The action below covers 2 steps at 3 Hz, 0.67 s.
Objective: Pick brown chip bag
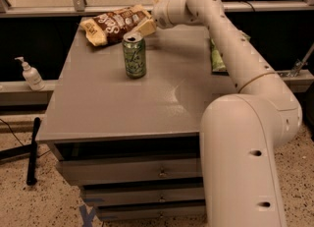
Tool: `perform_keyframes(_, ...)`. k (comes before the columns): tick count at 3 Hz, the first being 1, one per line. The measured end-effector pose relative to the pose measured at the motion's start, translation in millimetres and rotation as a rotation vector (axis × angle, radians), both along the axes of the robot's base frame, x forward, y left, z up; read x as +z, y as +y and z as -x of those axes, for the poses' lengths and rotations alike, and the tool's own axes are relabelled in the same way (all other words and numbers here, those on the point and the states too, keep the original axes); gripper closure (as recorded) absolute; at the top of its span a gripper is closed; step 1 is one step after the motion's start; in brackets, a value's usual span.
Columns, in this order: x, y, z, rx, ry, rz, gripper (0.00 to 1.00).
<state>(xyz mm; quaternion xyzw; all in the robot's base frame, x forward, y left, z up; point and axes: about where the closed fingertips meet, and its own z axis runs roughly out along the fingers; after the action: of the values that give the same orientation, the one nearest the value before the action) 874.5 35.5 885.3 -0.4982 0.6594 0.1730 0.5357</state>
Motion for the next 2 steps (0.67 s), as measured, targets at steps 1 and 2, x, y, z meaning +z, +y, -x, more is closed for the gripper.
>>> perform_keyframes(1,-4.8,0.9,-3.8,-0.019,0.023,0.043,0.0)
perform_keyframes(2,-11.2,1.2,-5.6,-0.031,0.042,0.096,0.0)
